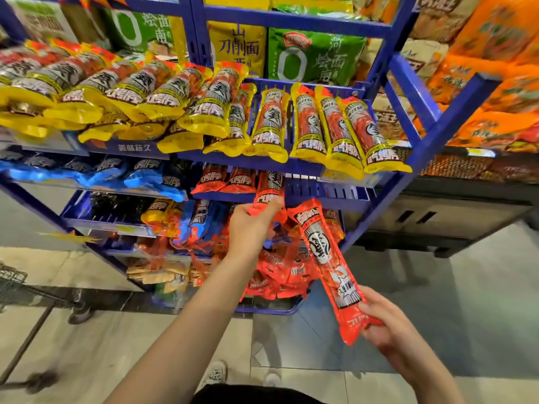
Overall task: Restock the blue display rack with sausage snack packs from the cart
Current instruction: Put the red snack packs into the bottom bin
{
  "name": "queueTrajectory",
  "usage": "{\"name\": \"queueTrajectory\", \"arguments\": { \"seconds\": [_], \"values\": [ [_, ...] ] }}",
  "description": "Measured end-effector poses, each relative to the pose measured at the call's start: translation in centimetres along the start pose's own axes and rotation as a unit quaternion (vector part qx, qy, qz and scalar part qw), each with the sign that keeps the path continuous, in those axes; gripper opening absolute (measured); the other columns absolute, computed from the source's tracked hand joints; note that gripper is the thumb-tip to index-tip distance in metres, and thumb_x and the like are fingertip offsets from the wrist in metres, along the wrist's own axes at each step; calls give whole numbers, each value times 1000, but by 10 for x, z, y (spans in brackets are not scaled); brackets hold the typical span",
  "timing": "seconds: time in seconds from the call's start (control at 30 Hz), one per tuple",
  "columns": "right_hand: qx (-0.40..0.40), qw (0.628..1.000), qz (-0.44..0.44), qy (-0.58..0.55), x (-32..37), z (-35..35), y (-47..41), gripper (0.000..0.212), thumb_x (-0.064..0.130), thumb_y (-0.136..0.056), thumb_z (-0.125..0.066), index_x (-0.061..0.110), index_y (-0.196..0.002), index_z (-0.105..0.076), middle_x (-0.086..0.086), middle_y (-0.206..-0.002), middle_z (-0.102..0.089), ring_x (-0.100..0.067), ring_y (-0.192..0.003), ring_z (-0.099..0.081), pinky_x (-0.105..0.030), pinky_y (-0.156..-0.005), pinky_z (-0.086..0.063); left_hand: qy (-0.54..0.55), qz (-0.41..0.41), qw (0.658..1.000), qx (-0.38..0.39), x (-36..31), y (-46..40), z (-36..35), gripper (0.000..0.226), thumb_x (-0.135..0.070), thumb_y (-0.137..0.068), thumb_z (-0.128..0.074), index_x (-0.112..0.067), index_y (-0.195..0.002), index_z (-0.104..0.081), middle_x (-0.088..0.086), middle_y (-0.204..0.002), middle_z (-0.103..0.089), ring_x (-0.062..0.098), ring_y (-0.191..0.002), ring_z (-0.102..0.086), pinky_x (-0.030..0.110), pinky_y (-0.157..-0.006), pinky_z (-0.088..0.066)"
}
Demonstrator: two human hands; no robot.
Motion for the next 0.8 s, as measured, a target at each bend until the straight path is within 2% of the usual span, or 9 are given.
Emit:
{"name": "queueTrajectory", "arguments": {
  "seconds": [0.07, 0.13, 0.2, 0.27, 0.37, 0.47, 0.53, 0.63, 0.8],
  "values": [
    [1, 1000, 2, -6, 0, -1, 1, 83, 41, -32, -93, 6, -103, -70, -20, -102, -69, -22, -81, -68, -27, -65, -55, 24, 9, 999, 18, 7, 4, -3, 27, -26, -79, -74, -10, -87, -54, 4, -77, -59, 13, -66, -61, 35, -77, -57],
    [7, 1000, 6, -5, 3, -3, 1, 79, 42, -33, -92, 9, -102, -72, -18, -102, -70, -21, -82, -67, -27, -66, -55, 31, -2, 999, 18, 5, 1, -4, 25, -19, -82, -71, -14, -78, -47, 1, -67, -54, 11, -62, -61, 34, -73, -56],
    [14, 1000, 11, 0, 6, -5, 2, 75, 44, -36, -91, 12, -102, -73, -17, -101, -70, -21, -82, -66, -27, -68, -55, 33, -2, 999, 13, 2, -8, -5, 25, -18, -84, -69, -12, -80, -45, -2, -57, -50, 6, -47, -55, 33, -65, -51],
    [15, 1000, 14, 0, 8, -5, 2, 75, 44, -37, -90, 13, -103, -73, -16, -101, -70, -22, -83, -65, -28, -69, -55, 26, 9, 1000, 7, 2, -17, -7, 29, -19, -85, -69, -16, -77, -42, -1, -59, -49, 3, -36, -48, 33, -62, -47],
    [5, 1000, 14, -1, 9, -1, 3, 78, 43, -37, -91, 11, -105, -71, -18, -103, -69, -24, -86, -66, -28, -69, -55, 4, 3, 1000, -2, 0, -25, -8, 26, -25, -84, -69, -16, -76, -46, 3, -72, -54, 8, -48, -52, 34, -68, -48],
    [-11, 1000, 20, 11, 12, 3, 6, 85, 43, -37, -91, 8, -111, -67, -19, -105, -69, -25, -87, -67, -28, -70, -55, -8, -2, 1000, 1, 1, -30, -6, 25, -29, -85, -68, -14, -73, -51, 3, -72, -56, 11, -57, -52, 30, -63, -46],
    [-11, 1000, 22, 10, 14, 4, 9, 72, 33, -51, -84, 5, -114, -64, -18, -104, -70, -22, -84, -67, -26, -68, -55, -13, -8, 1000, 6, 1, -32, -5, 23, -29, -85, -67, -16, -71, -55, 1, -69, -56, 10, -58, -51, 26, -57, -43],
    [-13, 1000, 21, -1, 14, 7, 12, 48, 16, -69, -60, 2, -115, -62, -19, -102, -69, -20, -79, -66, -25, -64, -54, -25, -7, 1000, -2, 0, -32, -2, 20, -30, -85, -68, -16, -73, -61, 2, -73, -60, 12, -64, -52, 25, -58, -42],
    [-30, 999, 14, 18, 14, 14, 13, 51, 19, -65, -65, 5, -114, -63, -17, -102, -70, -19, -80, -66, -25, -64, -54, -14, 6, 1000, -10, 1, -26, -5, 30, -29, -83, -70, -4, -99, -68, 8, -89, -66, 14, -72, -57, 28, -66, -47]
  ]
}}
Point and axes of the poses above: each hand's wrist, its own y-axis away from the middle knuckle, its own z-axis out of the back of the hand, x = y × z, the point moved 10 cm from there along -y, towards the middle knuckle
